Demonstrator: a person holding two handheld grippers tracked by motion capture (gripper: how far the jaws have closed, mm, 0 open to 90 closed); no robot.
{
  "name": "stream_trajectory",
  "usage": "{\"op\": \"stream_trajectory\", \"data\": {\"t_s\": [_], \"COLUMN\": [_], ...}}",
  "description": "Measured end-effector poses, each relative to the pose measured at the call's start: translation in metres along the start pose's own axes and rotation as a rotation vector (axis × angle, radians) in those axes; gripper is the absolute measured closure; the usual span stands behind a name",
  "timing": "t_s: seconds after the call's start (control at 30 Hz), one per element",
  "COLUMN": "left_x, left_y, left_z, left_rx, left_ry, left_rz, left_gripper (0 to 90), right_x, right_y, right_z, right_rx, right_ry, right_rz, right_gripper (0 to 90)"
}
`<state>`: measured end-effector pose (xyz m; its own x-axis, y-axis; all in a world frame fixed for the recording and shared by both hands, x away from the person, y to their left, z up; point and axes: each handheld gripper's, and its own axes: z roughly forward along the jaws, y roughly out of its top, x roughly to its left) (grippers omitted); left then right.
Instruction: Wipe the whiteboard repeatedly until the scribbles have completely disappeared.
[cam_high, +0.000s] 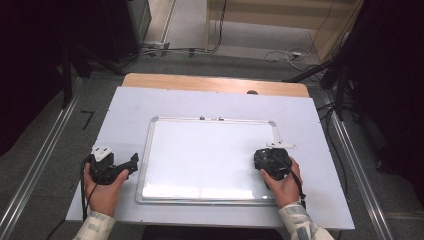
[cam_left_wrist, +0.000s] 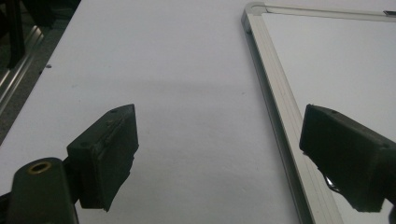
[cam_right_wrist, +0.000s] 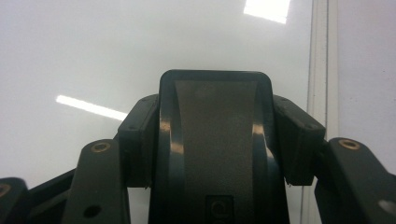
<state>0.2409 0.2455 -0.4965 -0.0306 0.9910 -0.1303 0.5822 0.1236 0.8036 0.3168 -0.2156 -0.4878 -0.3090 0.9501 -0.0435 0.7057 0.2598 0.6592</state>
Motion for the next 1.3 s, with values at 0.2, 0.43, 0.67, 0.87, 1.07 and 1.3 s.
{"op": "stream_trajectory", "data": {"t_s": [0.2,0.43,0.67,0.87,1.07,1.3], "left_x": [0.0,0.0,0.0,0.0,0.0,0.0], "left_y": [0.001,0.002,0.002,0.002,0.002,0.002], "left_z": [0.001,0.001,0.001,0.001,0.001,0.001], "left_rx": [-0.003,-0.004,-0.006,-0.005,-0.007,-0.006], "left_ry": [-0.005,-0.008,-0.008,-0.009,-0.01,-0.01], "left_rz": [0.004,0.003,0.001,0.003,0.002,0.003], "left_gripper": [12.4,12.4,12.4,12.4,12.4,12.3], "right_x": [0.007,0.007,0.007,0.005,0.004,0.002], "right_y": [0.0,-0.001,-0.002,-0.002,-0.001,0.001], "right_z": [-0.001,-0.003,-0.006,-0.01,-0.01,-0.013], "right_rx": [-0.004,-0.029,-0.064,-0.084,-0.068,-0.066], "right_ry": [0.002,-0.006,-0.01,-0.007,0.003,0.014], "right_rz": [-0.013,-0.008,-0.008,0.002,0.005,0.011], "right_gripper": [38.8,38.9,38.9,38.9,39.0,39.1]}}
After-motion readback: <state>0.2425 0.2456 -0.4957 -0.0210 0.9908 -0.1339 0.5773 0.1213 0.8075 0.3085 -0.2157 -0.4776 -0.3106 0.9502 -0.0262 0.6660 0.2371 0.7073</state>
